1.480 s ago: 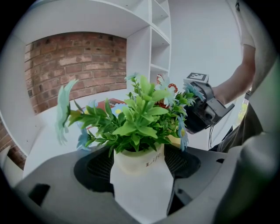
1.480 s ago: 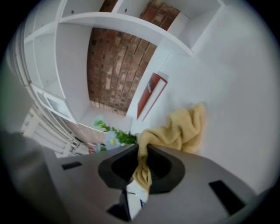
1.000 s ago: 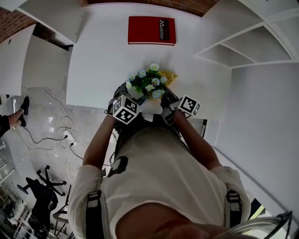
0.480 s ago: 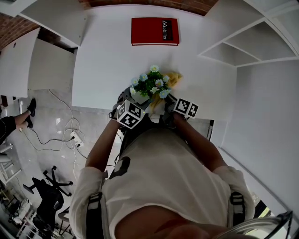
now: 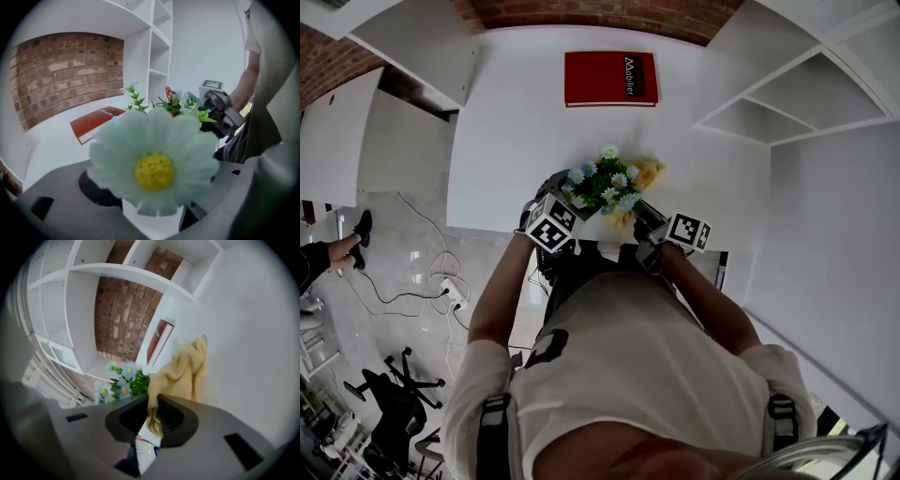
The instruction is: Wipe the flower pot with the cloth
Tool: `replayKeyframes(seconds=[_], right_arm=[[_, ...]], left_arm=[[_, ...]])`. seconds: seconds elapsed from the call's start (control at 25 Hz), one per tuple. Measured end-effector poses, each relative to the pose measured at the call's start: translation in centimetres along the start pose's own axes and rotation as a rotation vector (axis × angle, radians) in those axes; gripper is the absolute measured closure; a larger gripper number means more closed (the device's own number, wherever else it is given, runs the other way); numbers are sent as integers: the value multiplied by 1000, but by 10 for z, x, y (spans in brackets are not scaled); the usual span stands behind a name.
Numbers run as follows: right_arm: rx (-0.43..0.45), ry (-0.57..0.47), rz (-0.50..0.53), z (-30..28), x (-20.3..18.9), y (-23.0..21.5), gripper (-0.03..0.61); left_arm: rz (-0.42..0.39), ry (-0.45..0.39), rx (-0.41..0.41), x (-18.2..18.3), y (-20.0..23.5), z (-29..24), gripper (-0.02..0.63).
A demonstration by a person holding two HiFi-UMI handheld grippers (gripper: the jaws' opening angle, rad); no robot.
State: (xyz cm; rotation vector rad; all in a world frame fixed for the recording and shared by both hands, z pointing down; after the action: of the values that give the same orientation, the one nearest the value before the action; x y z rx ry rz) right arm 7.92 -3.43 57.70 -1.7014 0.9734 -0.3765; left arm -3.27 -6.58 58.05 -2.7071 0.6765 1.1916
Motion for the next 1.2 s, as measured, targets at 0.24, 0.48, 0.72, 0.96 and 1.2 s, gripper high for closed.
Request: replayKeyframes(seconds=[0.24, 0.48, 0.72, 0.96, 1.2], right_arm=[[48, -7, 14, -8, -2, 16, 518], [14, -51, -18, -17, -12, -8, 522], [-71, 9, -5, -32, -26, -34, 523], [-86, 69, 67, -35, -29, -38, 520], [-85, 94, 65, -23, -27, -35, 518]], left_arm=[[49, -30, 96, 1, -4, -4, 262], [108, -30, 152, -5, -14, 0, 262], [72, -1, 134, -10, -21, 5, 262], [49, 12, 118, -14, -20, 8, 262], [-37, 5, 65, -4, -5, 17, 261]])
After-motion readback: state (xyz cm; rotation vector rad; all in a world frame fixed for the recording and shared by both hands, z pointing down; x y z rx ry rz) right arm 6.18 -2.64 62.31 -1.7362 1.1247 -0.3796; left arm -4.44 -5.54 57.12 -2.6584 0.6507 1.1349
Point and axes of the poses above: the fingertips, and each gripper's own axes: z backward along the fingers, y to its left, x out of its top, the point moved 2 cm from there along z, backward along the fingers, and after that the axes turned 1 degree about z, right-handed, at the moved point
